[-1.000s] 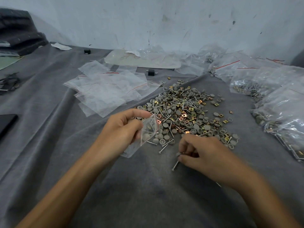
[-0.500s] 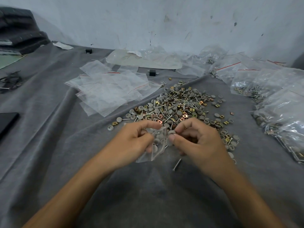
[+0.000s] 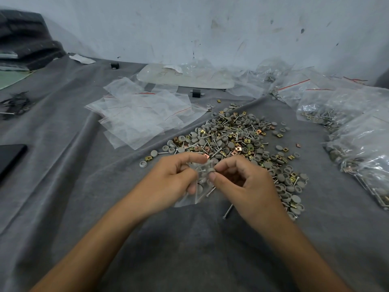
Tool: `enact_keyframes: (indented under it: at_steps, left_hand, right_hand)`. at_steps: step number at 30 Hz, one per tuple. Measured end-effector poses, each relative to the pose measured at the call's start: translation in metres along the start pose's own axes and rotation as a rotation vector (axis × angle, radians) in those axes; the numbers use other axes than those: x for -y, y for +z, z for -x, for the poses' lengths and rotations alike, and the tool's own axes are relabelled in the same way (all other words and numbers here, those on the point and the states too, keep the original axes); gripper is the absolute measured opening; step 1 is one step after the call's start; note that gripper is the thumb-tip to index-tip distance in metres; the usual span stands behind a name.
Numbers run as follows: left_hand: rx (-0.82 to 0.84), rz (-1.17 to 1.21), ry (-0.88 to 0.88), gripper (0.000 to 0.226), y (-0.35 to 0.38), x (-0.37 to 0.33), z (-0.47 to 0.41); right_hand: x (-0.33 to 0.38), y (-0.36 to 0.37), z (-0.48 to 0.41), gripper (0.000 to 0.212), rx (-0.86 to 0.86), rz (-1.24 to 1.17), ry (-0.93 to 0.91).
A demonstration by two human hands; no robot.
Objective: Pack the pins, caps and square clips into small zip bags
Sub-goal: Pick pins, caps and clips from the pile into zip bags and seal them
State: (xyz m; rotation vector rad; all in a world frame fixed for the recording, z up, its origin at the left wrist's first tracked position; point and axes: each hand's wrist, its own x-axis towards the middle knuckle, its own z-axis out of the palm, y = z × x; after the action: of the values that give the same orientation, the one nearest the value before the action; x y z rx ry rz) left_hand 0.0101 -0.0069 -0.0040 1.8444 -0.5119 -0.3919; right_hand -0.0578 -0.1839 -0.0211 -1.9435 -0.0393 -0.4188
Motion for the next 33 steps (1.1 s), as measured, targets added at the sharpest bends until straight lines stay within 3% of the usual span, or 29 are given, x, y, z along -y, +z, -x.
enact_keyframes:
  at_steps: [6, 12, 16, 20, 24, 33]
  left_hand:
    - [-0.026, 0.049, 0.016, 0.034, -0.002, 0.0, -0.001]
    - [-0.134, 0.129, -0.005, 0.034, -0.016, 0.004, -0.005]
    - [-0.172, 0.176, -0.014, 0.035, -0.018, 0.005, -0.007]
    - [-0.17, 0.176, -0.018, 0.035, -0.019, 0.006, -0.006]
    - [-0.164, 0.17, -0.019, 0.035, -0.019, 0.005, -0.005]
    - [-0.156, 0.12, -0.021, 0.037, -0.016, 0.003, -0.005]
  right_hand:
    - [0.0, 0.004, 0.002, 0.013, 0.022, 0.107, -0.057]
    - [-0.008, -0.024, -0.012, 0.012, -0.141, 0.16, 0.007]
    - [-0.016, -0.023, -0.011, 0.011, -0.049, 0.471, -0.034]
    - [-0.019, -0.003, -0.007, 0.012, 0.087, 0.623, -0.074]
    - [-0.023, 0.007, -0.008, 0.018, 0.075, 0.727, -0.045]
    - [-0.017, 0.007, -0.01, 0.014, 0.13, 0.631, 0.025]
